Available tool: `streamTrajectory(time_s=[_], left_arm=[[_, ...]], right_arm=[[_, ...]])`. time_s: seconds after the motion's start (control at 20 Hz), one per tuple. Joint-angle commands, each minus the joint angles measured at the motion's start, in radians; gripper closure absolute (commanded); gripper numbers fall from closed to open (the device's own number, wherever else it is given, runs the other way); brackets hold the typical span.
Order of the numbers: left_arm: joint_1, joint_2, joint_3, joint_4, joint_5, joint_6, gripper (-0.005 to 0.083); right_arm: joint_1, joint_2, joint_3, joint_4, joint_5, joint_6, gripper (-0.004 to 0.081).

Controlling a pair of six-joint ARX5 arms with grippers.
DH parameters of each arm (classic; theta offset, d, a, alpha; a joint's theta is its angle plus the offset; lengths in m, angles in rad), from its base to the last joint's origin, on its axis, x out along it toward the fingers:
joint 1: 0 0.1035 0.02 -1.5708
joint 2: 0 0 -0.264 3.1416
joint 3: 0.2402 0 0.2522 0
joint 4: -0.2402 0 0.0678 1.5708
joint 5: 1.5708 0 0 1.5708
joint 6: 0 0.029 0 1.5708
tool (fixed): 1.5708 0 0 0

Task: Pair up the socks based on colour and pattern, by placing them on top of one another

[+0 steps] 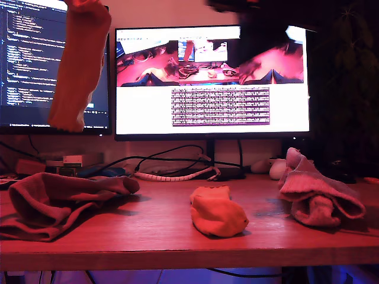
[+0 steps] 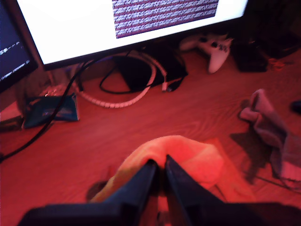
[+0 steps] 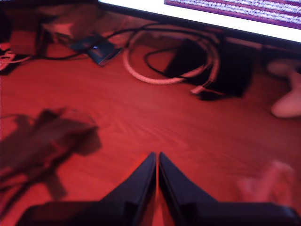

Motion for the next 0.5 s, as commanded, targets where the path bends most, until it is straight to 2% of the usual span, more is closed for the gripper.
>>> streamTrajectory(time_s=[0.0,0.15,0.25,0.35,0.45], left_arm=[[-0.018,0.027,-0.003,0.026,0.004,-0.001,0.0793],[-0.054,0.075,-0.003,0.075,0.005,-0.008,0.0793],[-0.083,0.119,-0.003,0.115,0.018,-0.018,0.0793],[-0.110,0.170,-0.003,0.165,0.036,-0.045,0.0793],[-0.145,0.224,-0.003,0.236,0.057,-0.047,0.0793]], right_arm=[[-0.026,-0.071,-0.105,0.054,-0.024,-0.003,0.0780],[-0.082,-0.221,-0.278,0.145,-0.064,-0.006,0.0780],[-0.120,-0.332,-0.380,0.153,-0.066,-0.001,0.0780],[-0.155,-0.453,-0.455,0.106,-0.069,0.006,0.0780],[-0.177,-0.550,-0.475,0.002,-0.069,0.037,0.0780]])
